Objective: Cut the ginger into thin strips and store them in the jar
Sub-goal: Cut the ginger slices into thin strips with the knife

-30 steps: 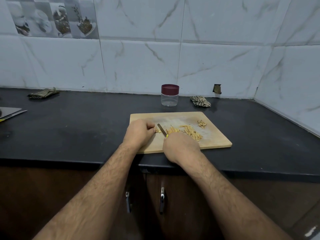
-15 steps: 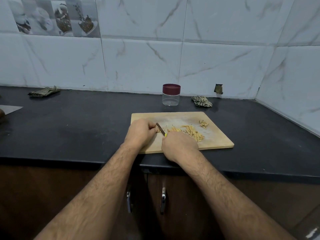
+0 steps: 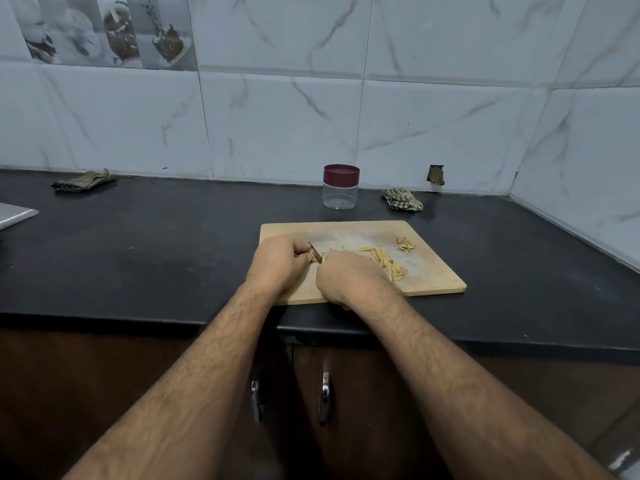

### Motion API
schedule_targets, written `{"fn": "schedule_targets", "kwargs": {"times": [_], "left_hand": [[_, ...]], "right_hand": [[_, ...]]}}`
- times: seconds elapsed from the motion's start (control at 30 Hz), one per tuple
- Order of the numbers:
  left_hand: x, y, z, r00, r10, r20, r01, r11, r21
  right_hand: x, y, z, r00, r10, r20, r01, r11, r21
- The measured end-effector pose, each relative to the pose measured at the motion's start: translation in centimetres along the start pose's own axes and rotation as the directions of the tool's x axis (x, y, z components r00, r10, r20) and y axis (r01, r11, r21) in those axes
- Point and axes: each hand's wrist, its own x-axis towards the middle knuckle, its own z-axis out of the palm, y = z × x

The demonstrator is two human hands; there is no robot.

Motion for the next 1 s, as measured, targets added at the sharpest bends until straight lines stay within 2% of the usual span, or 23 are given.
{"fn": "schedule_targets", "kwargs": {"times": [0.2, 0.5, 0.67, 1.0], "left_hand": [[-0.2, 0.1, -0.1, 0.998, -0.044, -0.035, 0.043, 0.999, -0.017], [-0.3, 0.0, 0.1, 0.988, -0.125, -0.086, 0.117, 0.989, -0.090], [-0.2, -0.1, 0.1, 0.993, -0.097, -0.068, 0.092, 0.993, -0.080], [-0.1, -0.3, 0.1, 0.998, -0.055, -0.038, 0.054, 0.997, -0.048]], "right_hand": [[-2.3, 0.8, 0.4, 1.000, 0.017, 0.026, -0.015, 0.996, -0.083], [-3.2, 1.8, 0.9, 0.999, 0.030, -0.031, -0.031, 0.999, -0.028], [-2.6, 1.3, 0.8, 0.997, 0.036, -0.069, -0.034, 0.999, 0.032], [-1.1, 0.4, 1.0, 0.997, 0.030, -0.071, -0.028, 0.999, 0.024]]}}
